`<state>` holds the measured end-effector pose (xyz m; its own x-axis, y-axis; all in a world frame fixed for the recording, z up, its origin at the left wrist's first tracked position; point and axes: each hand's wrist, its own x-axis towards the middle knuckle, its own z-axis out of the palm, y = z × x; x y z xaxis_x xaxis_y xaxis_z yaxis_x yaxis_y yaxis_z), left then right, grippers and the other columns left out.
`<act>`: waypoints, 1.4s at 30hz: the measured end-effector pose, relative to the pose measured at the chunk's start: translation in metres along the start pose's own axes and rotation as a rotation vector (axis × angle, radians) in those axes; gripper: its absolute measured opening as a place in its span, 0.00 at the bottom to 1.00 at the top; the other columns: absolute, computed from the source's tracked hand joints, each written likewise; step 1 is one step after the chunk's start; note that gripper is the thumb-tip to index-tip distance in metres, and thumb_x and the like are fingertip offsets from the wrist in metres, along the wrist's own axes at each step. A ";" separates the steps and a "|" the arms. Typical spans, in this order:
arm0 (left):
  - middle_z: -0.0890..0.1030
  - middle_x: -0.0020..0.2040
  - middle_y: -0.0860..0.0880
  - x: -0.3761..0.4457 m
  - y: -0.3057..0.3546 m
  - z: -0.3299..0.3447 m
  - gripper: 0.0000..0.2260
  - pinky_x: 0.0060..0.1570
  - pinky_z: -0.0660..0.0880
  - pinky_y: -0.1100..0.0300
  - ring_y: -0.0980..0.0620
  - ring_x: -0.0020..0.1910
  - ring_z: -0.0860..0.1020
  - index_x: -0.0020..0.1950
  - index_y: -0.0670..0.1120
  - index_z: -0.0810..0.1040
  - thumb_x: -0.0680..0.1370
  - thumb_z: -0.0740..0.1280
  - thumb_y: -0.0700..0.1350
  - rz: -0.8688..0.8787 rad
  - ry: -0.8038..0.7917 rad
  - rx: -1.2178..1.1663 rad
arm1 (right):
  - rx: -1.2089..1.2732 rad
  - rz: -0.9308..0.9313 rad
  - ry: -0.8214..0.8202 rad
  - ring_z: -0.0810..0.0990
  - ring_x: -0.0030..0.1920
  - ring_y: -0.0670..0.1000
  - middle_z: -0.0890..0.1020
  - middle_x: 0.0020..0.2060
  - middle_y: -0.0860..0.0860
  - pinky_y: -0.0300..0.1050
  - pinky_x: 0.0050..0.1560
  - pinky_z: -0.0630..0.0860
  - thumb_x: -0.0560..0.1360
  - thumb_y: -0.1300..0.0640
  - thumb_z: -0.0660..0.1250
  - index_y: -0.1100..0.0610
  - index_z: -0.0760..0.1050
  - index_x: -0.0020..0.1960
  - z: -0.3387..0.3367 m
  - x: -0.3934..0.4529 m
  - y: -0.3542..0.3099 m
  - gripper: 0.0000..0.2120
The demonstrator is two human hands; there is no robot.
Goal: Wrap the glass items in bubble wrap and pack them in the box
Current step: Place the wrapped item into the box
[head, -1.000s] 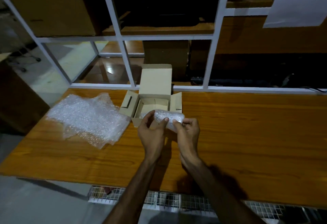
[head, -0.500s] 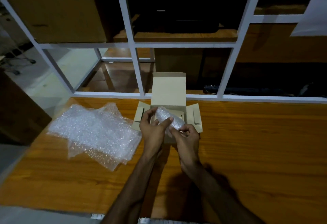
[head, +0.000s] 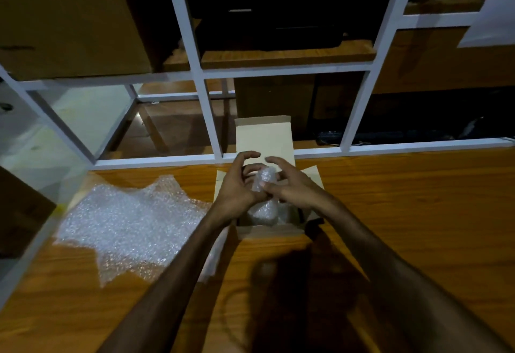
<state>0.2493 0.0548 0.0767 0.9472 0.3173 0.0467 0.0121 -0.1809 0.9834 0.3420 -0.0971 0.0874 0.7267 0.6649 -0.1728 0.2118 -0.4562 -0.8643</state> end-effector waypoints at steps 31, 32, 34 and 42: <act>0.79 0.68 0.46 0.028 -0.044 0.001 0.30 0.59 0.83 0.47 0.46 0.65 0.79 0.74 0.44 0.74 0.74 0.77 0.32 -0.219 0.095 0.407 | -0.158 0.279 0.136 0.84 0.41 0.51 0.84 0.43 0.54 0.42 0.34 0.74 0.81 0.52 0.70 0.60 0.81 0.52 -0.003 0.061 0.046 0.10; 0.79 0.67 0.45 0.030 -0.047 0.001 0.29 0.58 0.84 0.48 0.45 0.65 0.79 0.73 0.44 0.74 0.74 0.77 0.32 -0.217 0.079 0.422 | -0.187 0.292 0.112 0.84 0.42 0.52 0.84 0.44 0.54 0.42 0.34 0.75 0.81 0.52 0.71 0.60 0.81 0.53 -0.002 0.061 0.048 0.10; 0.79 0.67 0.45 0.033 -0.050 0.003 0.27 0.58 0.84 0.49 0.45 0.65 0.80 0.72 0.44 0.75 0.74 0.76 0.33 -0.215 0.055 0.463 | -0.244 0.303 0.092 0.84 0.43 0.52 0.85 0.46 0.54 0.42 0.34 0.76 0.80 0.54 0.72 0.60 0.80 0.56 -0.001 0.062 0.050 0.10; 0.78 0.69 0.45 0.040 -0.059 0.012 0.34 0.61 0.79 0.55 0.47 0.66 0.79 0.72 0.44 0.74 0.70 0.83 0.45 -0.241 -0.006 0.652 | -0.528 0.221 -0.002 0.83 0.45 0.53 0.81 0.45 0.54 0.48 0.44 0.82 0.79 0.65 0.70 0.61 0.77 0.56 0.006 0.061 0.052 0.07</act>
<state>0.2902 0.0672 0.0180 0.8955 0.4142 -0.1629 0.4109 -0.6290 0.6599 0.3936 -0.0771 0.0293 0.7897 0.5207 -0.3243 0.3531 -0.8181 -0.4539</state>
